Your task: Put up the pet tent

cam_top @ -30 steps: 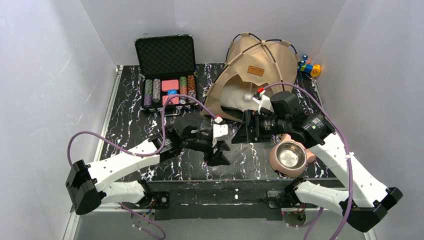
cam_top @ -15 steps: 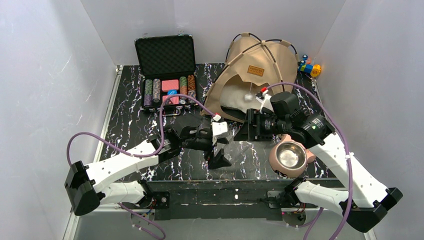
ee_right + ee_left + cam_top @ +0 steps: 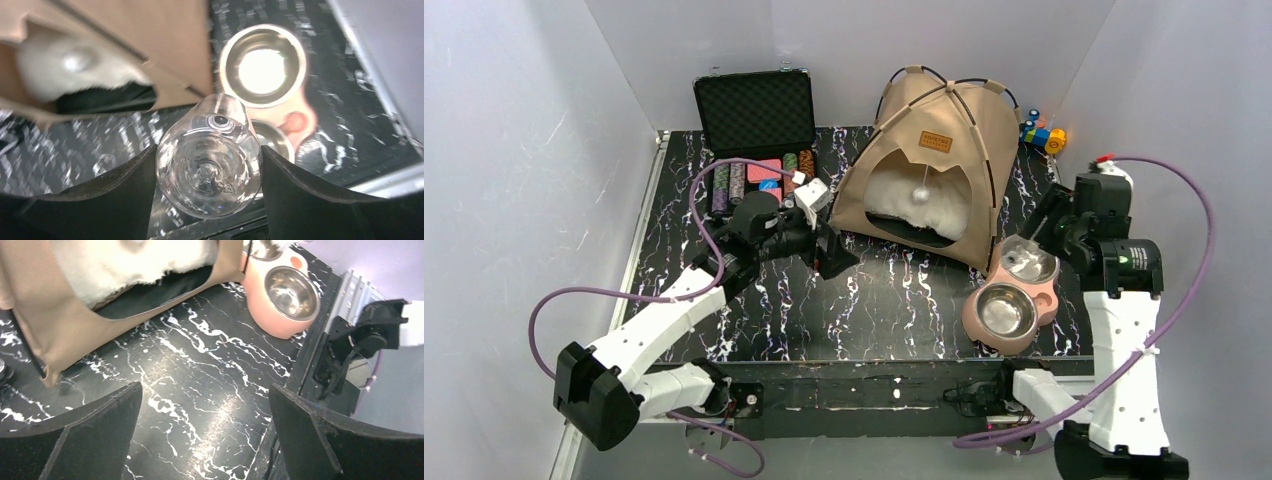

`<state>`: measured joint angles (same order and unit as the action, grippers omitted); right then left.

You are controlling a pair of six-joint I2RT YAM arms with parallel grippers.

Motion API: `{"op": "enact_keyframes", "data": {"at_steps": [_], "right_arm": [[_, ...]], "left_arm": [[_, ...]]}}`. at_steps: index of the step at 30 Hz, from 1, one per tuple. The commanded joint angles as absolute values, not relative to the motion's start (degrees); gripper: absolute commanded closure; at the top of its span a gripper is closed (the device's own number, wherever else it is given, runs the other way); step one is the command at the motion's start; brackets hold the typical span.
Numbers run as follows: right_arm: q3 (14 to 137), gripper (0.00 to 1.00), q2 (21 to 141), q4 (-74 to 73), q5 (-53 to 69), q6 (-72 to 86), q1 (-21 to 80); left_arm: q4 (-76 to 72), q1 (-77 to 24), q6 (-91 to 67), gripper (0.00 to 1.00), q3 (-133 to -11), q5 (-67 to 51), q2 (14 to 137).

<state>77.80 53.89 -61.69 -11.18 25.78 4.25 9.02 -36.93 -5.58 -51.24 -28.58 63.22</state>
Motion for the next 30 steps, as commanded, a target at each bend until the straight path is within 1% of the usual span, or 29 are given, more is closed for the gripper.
{"op": "enact_keyframes", "data": {"at_steps": [1, 6, 12, 15, 24, 30], "right_arm": [[76.6, 0.72, 52.5, -61.8, -18.4, 21.9, -3.7], [74.5, 0.73, 51.2, -63.3, -17.0, 20.3, -11.3], [69.5, 0.75, 50.2, -63.4, -14.5, 18.7, -17.2], [68.9, 0.75, 50.7, -64.3, -14.3, 18.5, -18.2], [65.9, 0.77, 50.5, -60.4, -13.2, 17.5, -19.6], [66.8, 0.77, 50.3, -59.1, -12.1, 17.7, -20.0]], "left_arm": [[11.2, -33.7, -8.4, 0.02, -54.3, -25.7, 65.0], [9.6, -29.7, -11.8, 0.02, -54.1, -28.1, 65.9], [11.8, -29.5, -9.9, 0.02, -54.7, -26.7, 66.3], [12.3, -29.6, -9.8, 0.02, -55.4, -26.8, 66.7], [12.3, -29.6, -10.0, 0.02, -55.8, -29.0, 67.2], [12.2, -29.7, -10.2, 0.02, -55.7, -29.4, 67.2]]}}
